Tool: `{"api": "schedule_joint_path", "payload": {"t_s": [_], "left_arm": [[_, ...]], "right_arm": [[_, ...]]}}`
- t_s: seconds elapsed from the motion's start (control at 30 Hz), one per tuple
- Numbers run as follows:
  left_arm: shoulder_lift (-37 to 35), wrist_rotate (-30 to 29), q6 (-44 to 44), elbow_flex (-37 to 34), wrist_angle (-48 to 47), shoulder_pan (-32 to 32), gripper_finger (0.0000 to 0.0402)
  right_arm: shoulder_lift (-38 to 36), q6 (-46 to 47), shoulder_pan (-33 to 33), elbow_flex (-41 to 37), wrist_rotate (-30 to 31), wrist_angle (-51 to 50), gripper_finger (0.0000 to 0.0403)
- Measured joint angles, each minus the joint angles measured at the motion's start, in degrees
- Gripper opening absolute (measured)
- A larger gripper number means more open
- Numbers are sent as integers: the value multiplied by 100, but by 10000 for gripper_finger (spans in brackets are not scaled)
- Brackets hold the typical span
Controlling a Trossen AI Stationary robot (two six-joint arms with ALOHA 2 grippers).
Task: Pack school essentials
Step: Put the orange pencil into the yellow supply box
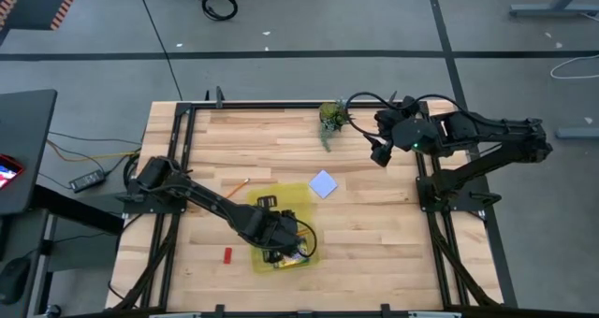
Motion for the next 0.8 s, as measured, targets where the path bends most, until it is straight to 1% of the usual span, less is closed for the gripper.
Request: {"api": "schedule_joint_path", "payload": {"t_s": [0.13,0.37,0.6,0.8], "left_arm": [[-44,-271,44,-145,-107,15,109],[-554,-238,8,-935,87,95,88],[-1053,-241,11,-1466,366,260,74],[-1414,-260,53,-1934,526,343,71]], "right_arm": [[0,9,0,0,1,15,359],[2,15,0,0,18,96,359],[0,15,0,0,23,163,359],[1,13,2,0,21,179,359]]}}
